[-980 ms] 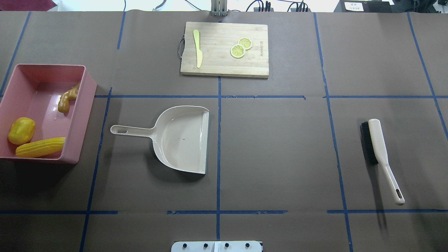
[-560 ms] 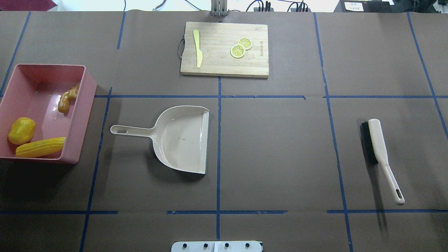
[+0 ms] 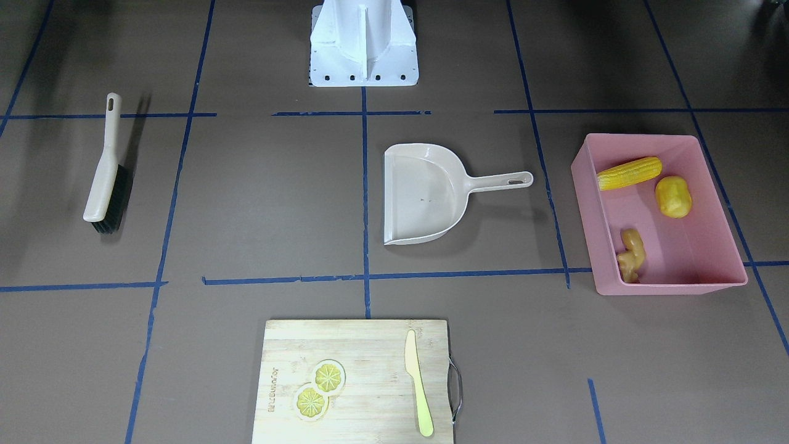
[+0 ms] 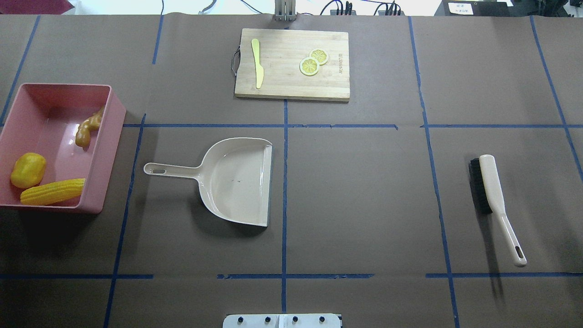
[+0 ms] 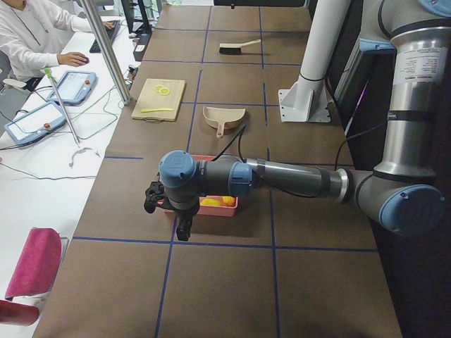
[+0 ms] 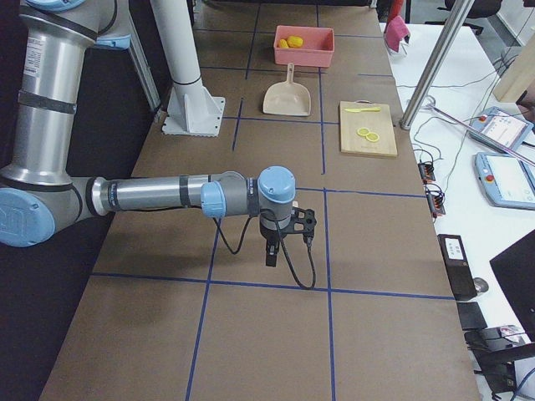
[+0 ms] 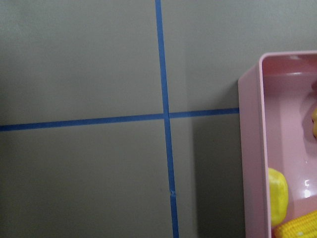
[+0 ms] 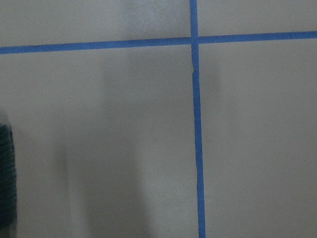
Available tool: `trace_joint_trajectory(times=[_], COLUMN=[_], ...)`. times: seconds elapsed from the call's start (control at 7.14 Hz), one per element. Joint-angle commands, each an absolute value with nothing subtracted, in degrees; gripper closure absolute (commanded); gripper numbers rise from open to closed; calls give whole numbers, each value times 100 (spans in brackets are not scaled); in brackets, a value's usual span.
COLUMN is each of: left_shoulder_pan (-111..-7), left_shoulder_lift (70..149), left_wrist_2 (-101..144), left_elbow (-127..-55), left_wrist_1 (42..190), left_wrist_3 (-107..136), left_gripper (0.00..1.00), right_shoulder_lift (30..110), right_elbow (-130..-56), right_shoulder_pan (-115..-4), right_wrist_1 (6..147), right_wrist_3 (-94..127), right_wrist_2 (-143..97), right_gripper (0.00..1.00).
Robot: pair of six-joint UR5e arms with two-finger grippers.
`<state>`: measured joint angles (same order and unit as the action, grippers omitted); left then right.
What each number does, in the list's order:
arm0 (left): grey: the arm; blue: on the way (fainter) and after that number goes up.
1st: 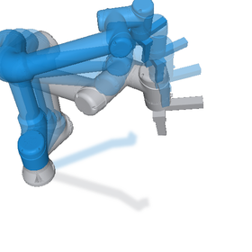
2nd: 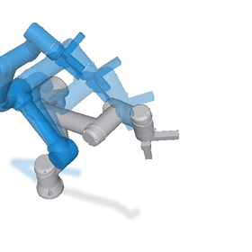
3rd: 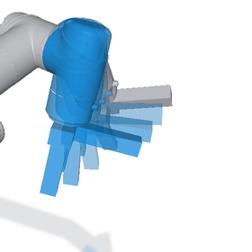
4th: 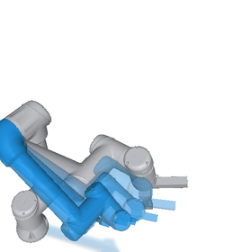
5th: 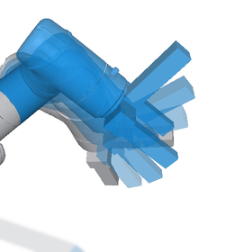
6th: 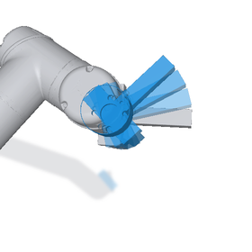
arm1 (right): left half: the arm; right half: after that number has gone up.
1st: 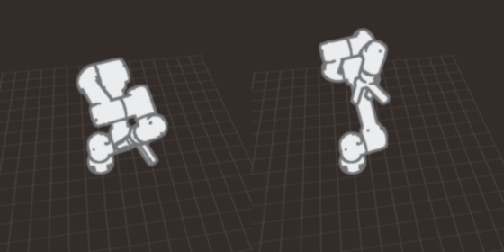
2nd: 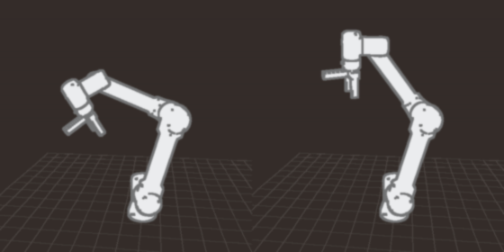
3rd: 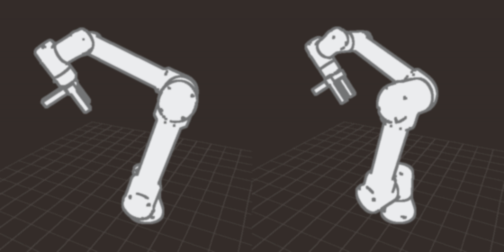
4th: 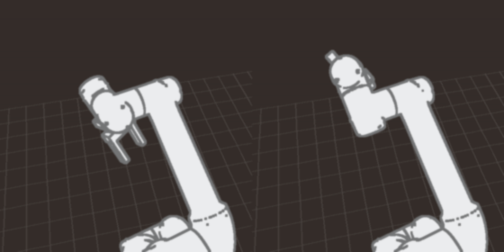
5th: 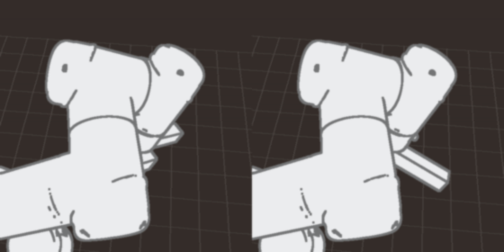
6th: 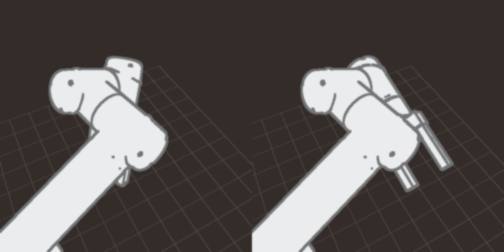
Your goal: Sweep and dump trash into bin
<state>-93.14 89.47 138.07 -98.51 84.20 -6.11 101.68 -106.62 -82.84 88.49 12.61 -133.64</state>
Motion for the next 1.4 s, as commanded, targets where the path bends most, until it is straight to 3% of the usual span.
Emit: trace_joint_trajectory(times=[0.0, 0.7, 0.98, 1.26], left_shoulder_pan=[-9247, -8903, -8868, -8859], left_shoulder_lift=[8912, 9044, 9211, 9228], left_wrist_2=[13755, 12744, 12770, 12779], left_elbow=[-10116, -9749, -9098, -9166], left_wrist_1=[8437, 8419, 9399, 9457], left_wrist_3=[-624, -641, -633, -633], left_gripper=[0, 0, 0, 0], right_shoulder_lift=[9854, 9870, 9853, 9791], right_elbow=[-10302, -10292, -10292, -10292], right_shoulder_pan=[-8297, -8297, -8297, -8288], right_wrist_1=[8842, 8851, 8851, 8851], right_wrist_3=[1230, 1309, 1318, 1310], right_wrist_2=[-13359, -13394, -13395, -13403], right_gripper=[0, 0, 0, 0])
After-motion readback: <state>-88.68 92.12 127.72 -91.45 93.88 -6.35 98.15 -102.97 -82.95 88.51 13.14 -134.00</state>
